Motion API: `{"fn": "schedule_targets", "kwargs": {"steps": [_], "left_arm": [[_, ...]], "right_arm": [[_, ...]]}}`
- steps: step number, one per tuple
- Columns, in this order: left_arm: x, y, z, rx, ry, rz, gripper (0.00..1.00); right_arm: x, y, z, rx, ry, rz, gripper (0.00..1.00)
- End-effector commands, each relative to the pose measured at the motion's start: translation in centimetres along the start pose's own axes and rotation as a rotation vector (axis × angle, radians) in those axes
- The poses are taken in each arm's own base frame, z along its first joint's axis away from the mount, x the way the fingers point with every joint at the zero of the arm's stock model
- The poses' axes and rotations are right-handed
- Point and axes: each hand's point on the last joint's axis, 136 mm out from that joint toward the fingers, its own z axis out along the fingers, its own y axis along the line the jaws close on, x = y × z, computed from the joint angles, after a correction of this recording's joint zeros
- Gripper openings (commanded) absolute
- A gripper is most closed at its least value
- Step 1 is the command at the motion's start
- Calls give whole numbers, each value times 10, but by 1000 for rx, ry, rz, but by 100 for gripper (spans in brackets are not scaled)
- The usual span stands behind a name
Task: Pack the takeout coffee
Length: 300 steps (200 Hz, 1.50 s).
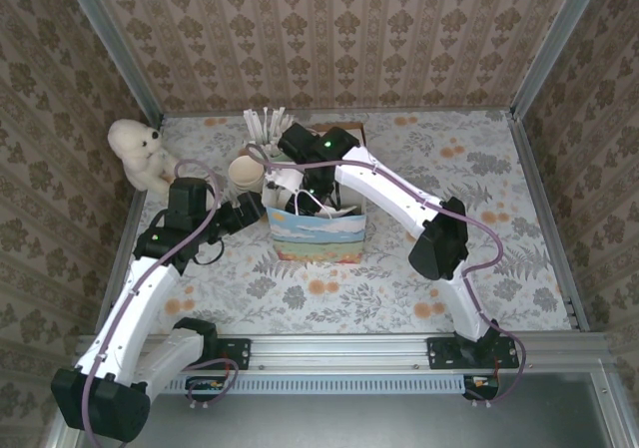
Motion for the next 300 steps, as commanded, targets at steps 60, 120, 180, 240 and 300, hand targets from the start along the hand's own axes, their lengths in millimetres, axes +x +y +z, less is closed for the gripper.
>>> {"fn": "schedule_targets", "kwargs": {"steps": [60,120,180,240,300], "left_arm": [[-3,-6,-2,39,-9,-48,100],[-3,-19,8,130,-9,-98,100],[2,-37,21,171,21,-86,100],[-1,-31,24,73,20,-34,100],[-40,14,-26,-156,-209,64,100]], "right_arm": [[-38,2,-123,224,-333,-105,86],[-70,-2,-225,356,-802,128,100],[-32,-4,-306,479,-1169,268,100],[60,-54,-293,712,-1187,586,100],[216,-118,-276,1142,-1140,980,100]]}}
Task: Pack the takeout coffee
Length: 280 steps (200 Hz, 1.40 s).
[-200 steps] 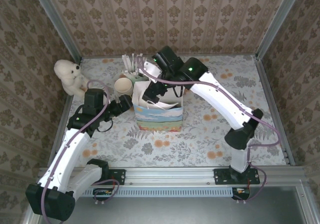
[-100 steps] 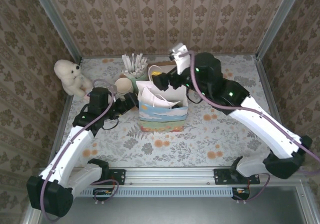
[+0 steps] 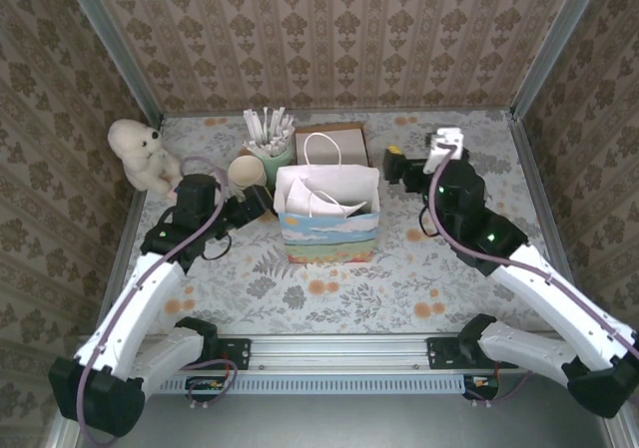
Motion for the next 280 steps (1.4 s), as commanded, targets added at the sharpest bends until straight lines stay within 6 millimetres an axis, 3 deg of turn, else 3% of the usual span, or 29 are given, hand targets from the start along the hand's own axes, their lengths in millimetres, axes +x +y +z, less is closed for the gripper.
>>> {"fn": "schedule_targets", "kwargs": {"steps": [1,46,79,104,124,152,203,211,216,244,261,280], "left_arm": [[-29,22,-28,-138,-131,80,100],[-77,58,-59,-375,-374,168,100],[-97,78,-40,-467,-499,381,100],[-108,111,-36,-583,-617,384,100],[-98,132,-5,-598,-548,486,100],[-68,125,53,-433,-298,658,100],[-63,131,107,-302,-211,749,100],[-64,130,112,-280,-220,754,100],[-63,129,115,-266,-231,757,100],[-69,124,125,-225,-257,809,100],[-73,131,126,-194,-259,765,100],[-79,143,120,-164,-317,694,100]], "right_arm": [[4,-72,-9,272,-92,124,100],[80,-165,-15,554,-38,234,100],[129,-195,-2,579,76,210,100],[161,-193,23,452,170,159,100],[178,-192,34,434,239,84,100],[192,-187,56,385,257,44,100],[218,-158,107,174,309,-32,100],[211,-152,112,139,290,-28,100],[219,-150,116,124,305,-24,100],[219,-146,125,99,305,-56,100],[215,-143,128,78,258,-78,100],[224,-137,131,34,262,-90,100]]}}
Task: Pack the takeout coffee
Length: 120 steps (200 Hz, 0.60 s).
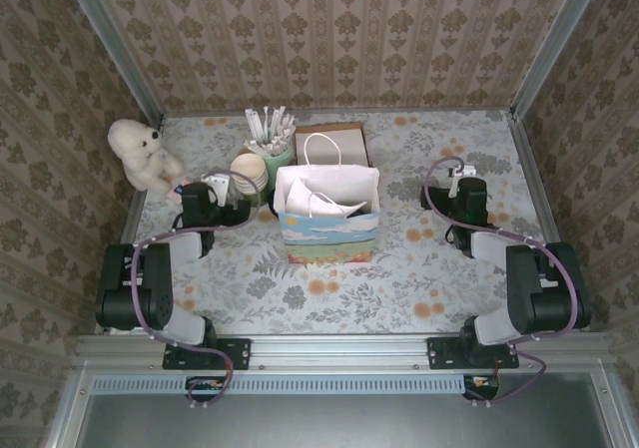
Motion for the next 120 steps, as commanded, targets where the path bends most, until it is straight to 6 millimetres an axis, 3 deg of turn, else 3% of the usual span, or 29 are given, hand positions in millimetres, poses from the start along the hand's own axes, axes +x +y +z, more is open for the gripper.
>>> {"fn": "schedule_targets", "kwargs": {"steps": [1,62,71,89,120], "left_arm": [[-26,12,-4,42,-150,-52,100],[-19,14,-12,-5,-283,-27,100],[-12,15,-12,-5,-228,-48,100],[-11,36,-9,-152,-195,-90,100],[-13,35,-8,-184,-200,-71,100]], "right_arm": [[-11,14,6,-77,-69,-45,100],[-4,12,-2,-77,-130,-42,100],[-3,13,-3,-84,-173,-43,100],[0,10,-1,-69,-141,-37,100],[0,10,-2,-68,-142,-37,100]]}}
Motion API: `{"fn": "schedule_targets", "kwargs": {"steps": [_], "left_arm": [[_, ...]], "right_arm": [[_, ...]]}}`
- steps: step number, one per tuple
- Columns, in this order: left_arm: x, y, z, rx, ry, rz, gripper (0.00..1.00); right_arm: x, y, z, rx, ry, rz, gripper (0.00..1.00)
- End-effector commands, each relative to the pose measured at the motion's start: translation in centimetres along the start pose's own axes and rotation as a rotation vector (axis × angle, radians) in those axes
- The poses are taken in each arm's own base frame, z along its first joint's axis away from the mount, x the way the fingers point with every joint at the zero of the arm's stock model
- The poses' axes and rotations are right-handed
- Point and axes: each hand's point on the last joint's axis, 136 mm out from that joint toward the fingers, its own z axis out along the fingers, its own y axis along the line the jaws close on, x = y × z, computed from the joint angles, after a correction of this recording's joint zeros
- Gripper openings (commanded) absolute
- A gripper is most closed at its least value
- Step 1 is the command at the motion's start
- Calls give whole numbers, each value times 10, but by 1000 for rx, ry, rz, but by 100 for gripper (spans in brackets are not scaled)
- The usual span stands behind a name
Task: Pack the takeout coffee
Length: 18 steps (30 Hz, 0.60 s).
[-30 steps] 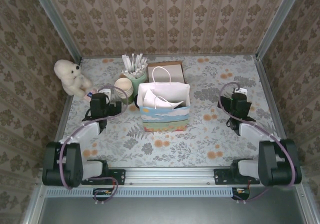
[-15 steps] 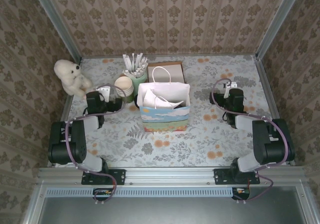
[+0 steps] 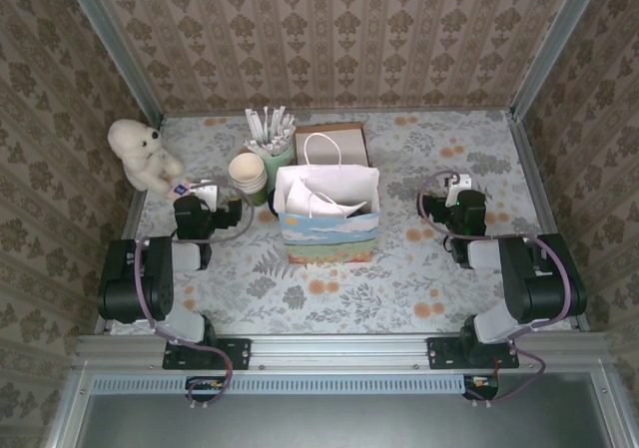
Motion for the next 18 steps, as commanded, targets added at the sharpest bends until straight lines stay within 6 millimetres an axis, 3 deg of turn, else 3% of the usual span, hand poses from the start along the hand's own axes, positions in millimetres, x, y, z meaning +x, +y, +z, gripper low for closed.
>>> {"fn": "schedule_targets", "kwargs": {"steps": [1,18], "left_arm": [[-15,12,1,-80,-47,-15,100],[-14,12,1,-78,-42,-14,100]], "right_arm": [[-15,2,0,-8,-62,-7,100],[-15,1,0,-6,-60,-8,100]]}}
